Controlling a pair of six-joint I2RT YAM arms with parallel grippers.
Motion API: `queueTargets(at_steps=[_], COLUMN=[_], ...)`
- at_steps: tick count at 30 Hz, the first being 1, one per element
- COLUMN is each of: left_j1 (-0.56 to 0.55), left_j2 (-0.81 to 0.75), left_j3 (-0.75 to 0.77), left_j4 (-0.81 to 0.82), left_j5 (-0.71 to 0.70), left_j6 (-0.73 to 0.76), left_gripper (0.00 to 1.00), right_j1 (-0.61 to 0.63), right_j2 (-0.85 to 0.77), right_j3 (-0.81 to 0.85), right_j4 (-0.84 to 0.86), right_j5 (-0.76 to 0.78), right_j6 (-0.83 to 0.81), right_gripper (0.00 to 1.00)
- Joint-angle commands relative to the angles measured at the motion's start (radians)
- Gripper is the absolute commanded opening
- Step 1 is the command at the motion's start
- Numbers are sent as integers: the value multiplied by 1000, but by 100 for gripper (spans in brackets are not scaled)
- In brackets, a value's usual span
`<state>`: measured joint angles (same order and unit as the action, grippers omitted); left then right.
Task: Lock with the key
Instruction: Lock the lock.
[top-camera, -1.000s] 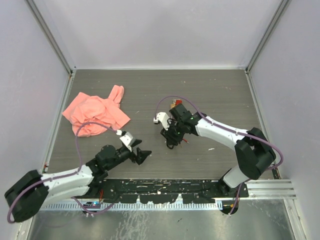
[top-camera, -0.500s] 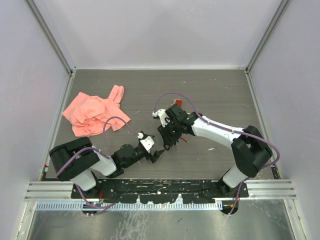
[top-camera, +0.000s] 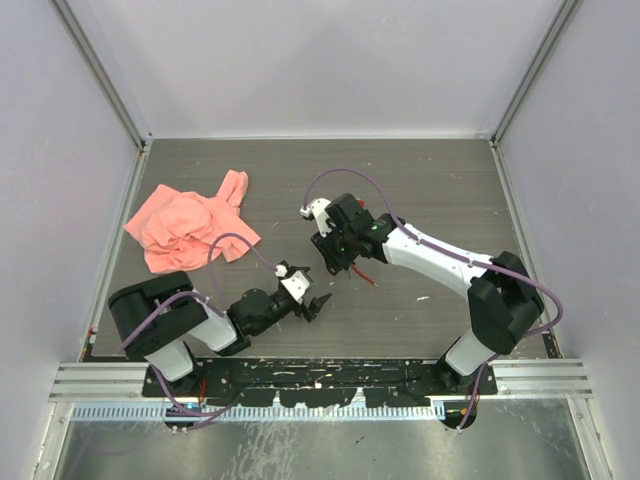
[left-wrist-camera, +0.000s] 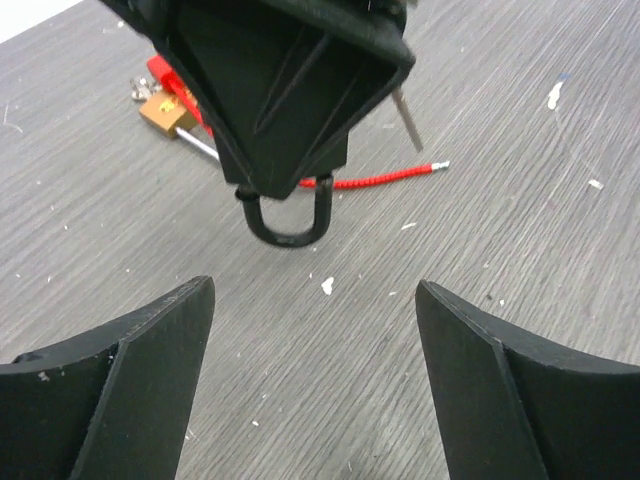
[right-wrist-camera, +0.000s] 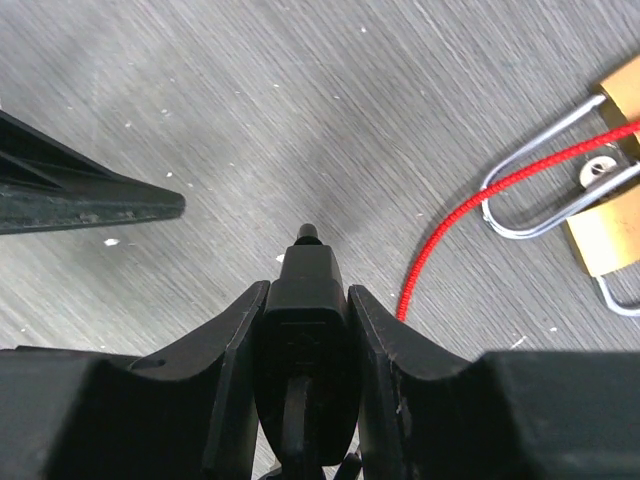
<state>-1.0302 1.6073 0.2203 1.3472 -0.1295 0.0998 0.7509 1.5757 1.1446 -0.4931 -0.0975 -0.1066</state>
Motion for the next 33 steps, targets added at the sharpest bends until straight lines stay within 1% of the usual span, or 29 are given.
queueTargets(at_steps=[1,3,5,6,8,10,16,18,21,25,33], left_j1=[-4,-3,0,7,28,40,41,42,43,53,76], left_j2=[56,71,86,94,113,125,157,169,196,233,280], left_j3=[28,49,73,81,94,103,114,110,115,127,165], left_j4=[86,86,86,86,86,86,86,86,86,86,85], left_j5=[-68,-114,-152,-158,-149,-122,-53,-53,-70,-136,-128], left_j6=[44,76,109,112,92,75,54,50,45,43,6], left_gripper=[85,87,91,90,88,83,78,76,69,60,59], right_j1=[6,6,7,6,7,7,29,32,32,35,36], right_j2=[0,23,38,43,44,46,66,73,76,69,76], right_j3=[10,5,-2,-6,-17,-26,-34,-24,-9,-6,-18], right_j4=[73,81,90,94,109,118,128,119,105,90,101], right_j5=[84,99,114,120,120,121,145,136,115,104,59], right_j6=[21,64,107,131,161,178,199,209,221,228,249], right_gripper=[1,1,1,1,1,1,1,1,1,1,1])
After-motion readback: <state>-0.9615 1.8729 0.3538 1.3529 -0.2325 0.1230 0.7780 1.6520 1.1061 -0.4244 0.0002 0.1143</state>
